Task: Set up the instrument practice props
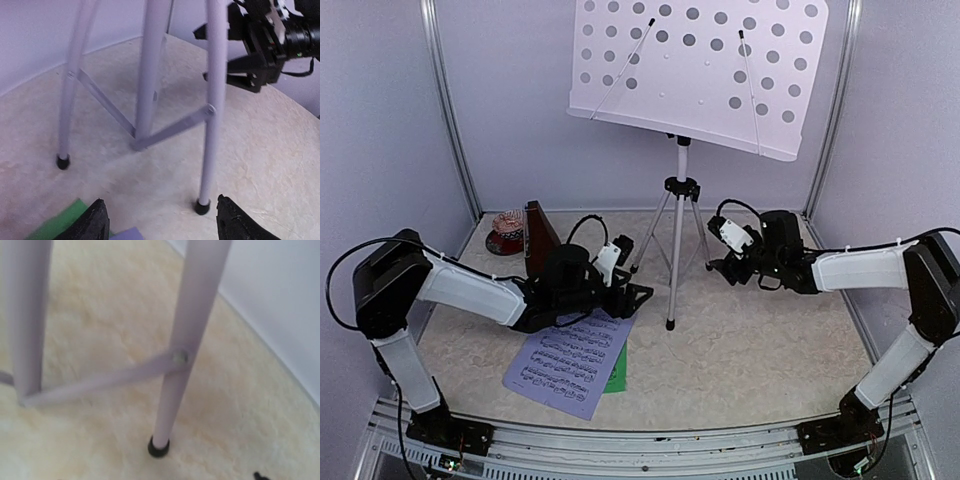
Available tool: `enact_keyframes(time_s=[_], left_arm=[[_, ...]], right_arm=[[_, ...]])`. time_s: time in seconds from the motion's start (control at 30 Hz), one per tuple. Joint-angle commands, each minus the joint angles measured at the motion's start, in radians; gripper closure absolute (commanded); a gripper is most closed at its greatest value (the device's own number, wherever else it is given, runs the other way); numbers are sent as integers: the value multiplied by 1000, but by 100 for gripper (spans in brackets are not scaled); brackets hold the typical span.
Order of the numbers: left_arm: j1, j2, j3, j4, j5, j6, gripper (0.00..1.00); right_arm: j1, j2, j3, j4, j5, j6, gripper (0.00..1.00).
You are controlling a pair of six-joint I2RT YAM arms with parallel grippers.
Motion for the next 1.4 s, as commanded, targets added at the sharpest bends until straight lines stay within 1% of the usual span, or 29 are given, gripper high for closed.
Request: enact_keyframes(time_s=[0.0, 0.1, 0.2, 0.3, 0.47, 0.57, 0.67, 0.8, 0.93, 1.0, 1.13, 1.23, 1.37], left_arm=[[100, -37, 34, -6, 28, 104, 29], [152, -9, 71, 21, 46, 170, 29], [185, 40, 152, -25, 48, 254, 32], [190, 93, 210, -27, 42, 347, 35], [190, 190, 306, -46, 45, 495, 38], [190, 224, 325, -17, 46, 560, 38], [189, 271, 367, -24, 37, 611, 39], [187, 316, 417, -27, 11, 641, 40], [179, 339, 429, 13, -17, 657, 41], [174, 344, 426, 43, -29, 660, 41], [170, 360, 425, 85, -32, 659, 40], [171, 368, 425, 110, -36, 654, 41], [175, 374, 417, 140, -32, 655, 42]], right_arm=[[-12, -24, 59, 45, -103, 25, 23], [-12, 4, 110, 47, -139, 24, 25], [-14, 38, 152, 58, -157, 12, 26], [-21, 79, 180, 74, -184, -12, 28], [-36, 128, 201, 108, -253, -37, 30], [-41, 142, 198, 139, -272, -40, 32], [-42, 157, 203, 154, -279, -44, 35], [-42, 171, 221, 157, -293, -47, 38], [-42, 170, 220, 191, -298, -42, 39], [-42, 164, 196, 243, -301, -31, 40], [-41, 162, 136, 390, -333, -8, 44], [-43, 184, 143, 427, -349, 11, 47], [-49, 211, 140, 490, -382, 39, 49]])
